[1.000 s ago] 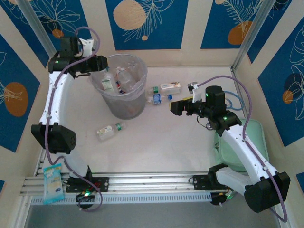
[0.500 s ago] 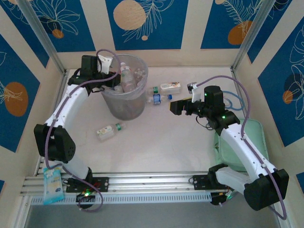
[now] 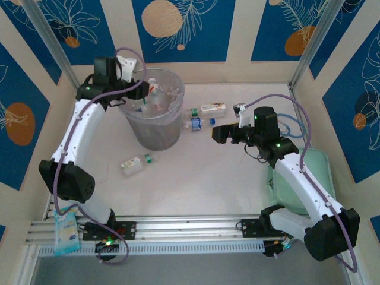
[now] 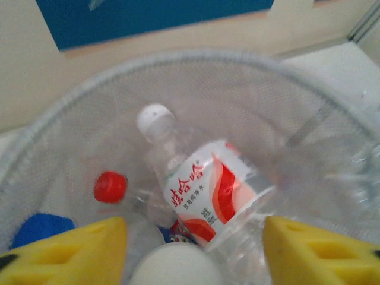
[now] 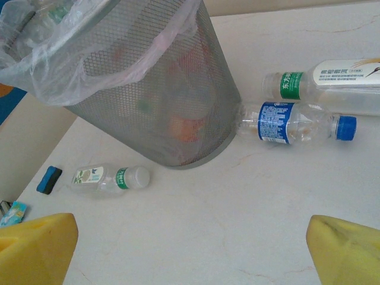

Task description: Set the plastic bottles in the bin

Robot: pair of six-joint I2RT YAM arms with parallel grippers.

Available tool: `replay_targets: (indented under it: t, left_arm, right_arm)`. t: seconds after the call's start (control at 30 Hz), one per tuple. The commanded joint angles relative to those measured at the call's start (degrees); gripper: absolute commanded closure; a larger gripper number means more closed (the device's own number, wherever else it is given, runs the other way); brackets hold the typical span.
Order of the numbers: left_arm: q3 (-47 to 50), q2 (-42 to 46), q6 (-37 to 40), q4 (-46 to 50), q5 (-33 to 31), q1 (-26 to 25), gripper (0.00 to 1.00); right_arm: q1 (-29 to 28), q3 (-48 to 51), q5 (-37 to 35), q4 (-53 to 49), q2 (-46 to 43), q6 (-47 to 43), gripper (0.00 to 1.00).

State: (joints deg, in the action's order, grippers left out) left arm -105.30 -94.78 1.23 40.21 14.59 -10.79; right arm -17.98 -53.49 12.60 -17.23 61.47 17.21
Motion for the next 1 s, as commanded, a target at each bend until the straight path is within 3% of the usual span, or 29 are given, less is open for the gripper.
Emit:
replay_targets:
  t: [0.0, 0.1, 0.17, 0.23, 0.33, 0.43, 0.73, 0.9, 0.97]
  left_arm:
    - [-8.07, -2.14, 1.92, 8.35, -0.7, -0.01, 0.28]
    - [-11.59, -4.08, 1.8, 9.51, -0.73, -0.07, 0.23]
    - [-12.68, -5.09, 1.0, 9.78, -0.2, -0.06, 0.36]
    - [-11.91, -5.43, 0.4, 9.79, -0.96, -0.12, 0.55]
    - [-6.5, -3.8, -0.34, 8.53, -2.75, -0.15, 0.77]
    - [1.61, -1.05, -1.29, 5.49, -3.25, -0.12, 0.91]
    - [17.11, 1.51, -4.39, -1.65, -2.41, -0.35, 1.0]
    - [12.46, 1.3, -4.05, -1.07, -1.68, -0.3, 1.0]
    - [8.03, 0.39, -3.38, 0.48, -1.43, -0.35, 0.94]
  right_arm:
    - [0.22, -0.26, 0.36, 0.1, 0.28, 0.45, 0.01]
    - [0.22, -0.55, 0.58, -0.25, 0.53, 0.11, 0.01]
    - [0.21, -0.87, 0.83, -0.51, 0.8, -0.14, 0.01]
    - [0.22, -1.18, 1.02, -0.85, 1.02, -0.19, 0.01]
    - [0.18, -1.18, 0.76, -0.87, 0.93, -0.16, 0.01]
    - [0.23, -0.92, 0.67, -0.62, 1.13, -0.09, 0.01]
    - [-0.48, -1.44, 1.37, 0.45, 2.95, 1.15, 0.01]
    - [-0.58, -1.95, -0.21, -0.24, 2.41, 1.1, 0.01]
    - [-0.51, -2.22, -1.88, -0.87, 2.58, 1.77, 0.01]
